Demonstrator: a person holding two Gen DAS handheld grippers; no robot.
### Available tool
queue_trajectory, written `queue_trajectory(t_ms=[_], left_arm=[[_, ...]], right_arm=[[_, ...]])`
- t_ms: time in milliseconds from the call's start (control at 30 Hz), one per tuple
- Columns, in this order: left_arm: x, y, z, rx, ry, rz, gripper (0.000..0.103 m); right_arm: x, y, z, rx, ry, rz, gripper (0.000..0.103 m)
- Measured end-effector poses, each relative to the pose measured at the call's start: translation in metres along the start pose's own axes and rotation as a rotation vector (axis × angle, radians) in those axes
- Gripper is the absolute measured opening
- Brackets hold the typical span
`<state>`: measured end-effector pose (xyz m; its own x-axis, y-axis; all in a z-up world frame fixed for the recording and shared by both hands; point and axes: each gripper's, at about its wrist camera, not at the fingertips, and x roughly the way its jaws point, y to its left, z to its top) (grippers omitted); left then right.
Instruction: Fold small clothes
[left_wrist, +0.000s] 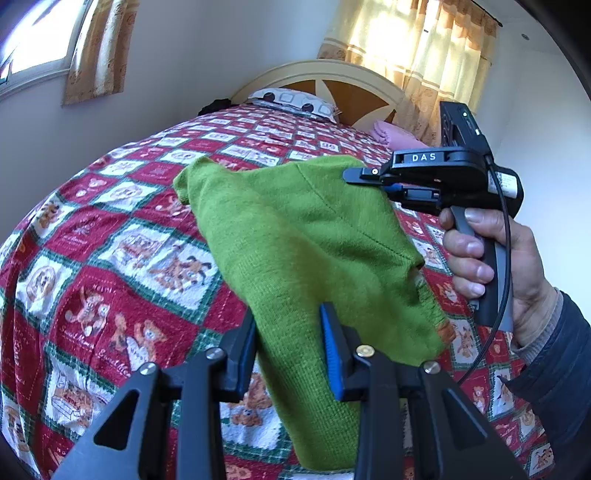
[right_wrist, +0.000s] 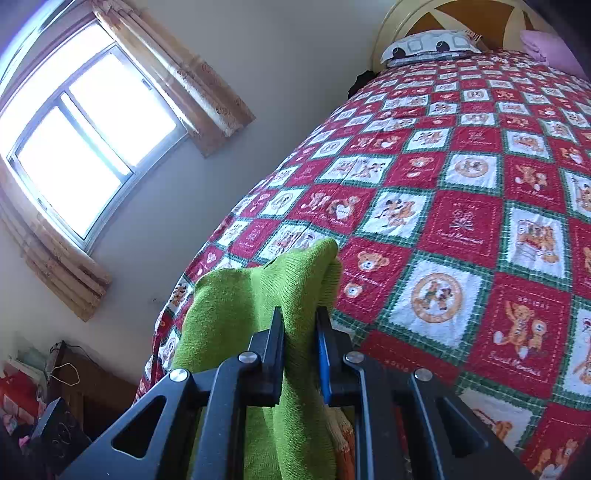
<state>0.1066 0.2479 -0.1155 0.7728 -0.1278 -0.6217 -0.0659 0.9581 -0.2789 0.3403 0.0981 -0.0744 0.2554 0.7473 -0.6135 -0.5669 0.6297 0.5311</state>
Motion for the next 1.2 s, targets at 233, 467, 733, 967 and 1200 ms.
queue_trajectory(t_ms=[233,467,733,967,1200], left_arm=[[0.001,0.009,-0.009,-0.009,0.023,0.002,0.034],[0.001,0.012,-0.013,-0.022,0.024,-0.005,0.034],[0.005,0.021,-0.024,-0.054,0.032,-0.006,0.037],[-0.004,0.021,-0.023,-0.046,0.006,0.068,0.059],[-0.037,0.013,0.003,0.002,-0.165,0.147,0.081]], right_arm=[[0.016,0.006,-0.001,-0.008,0.024,0.012,0.015],[0.023,0.003,0.000,-0.002,0.033,0.005,0.015],[0.032,0.002,-0.002,0.000,0.047,0.000,0.015],[0.045,-0.017,-0.007,0.012,0.066,-0.090,0.018],[0.000,-0.002,-0.015,-0.081,-0.034,-0.104,0.022]])
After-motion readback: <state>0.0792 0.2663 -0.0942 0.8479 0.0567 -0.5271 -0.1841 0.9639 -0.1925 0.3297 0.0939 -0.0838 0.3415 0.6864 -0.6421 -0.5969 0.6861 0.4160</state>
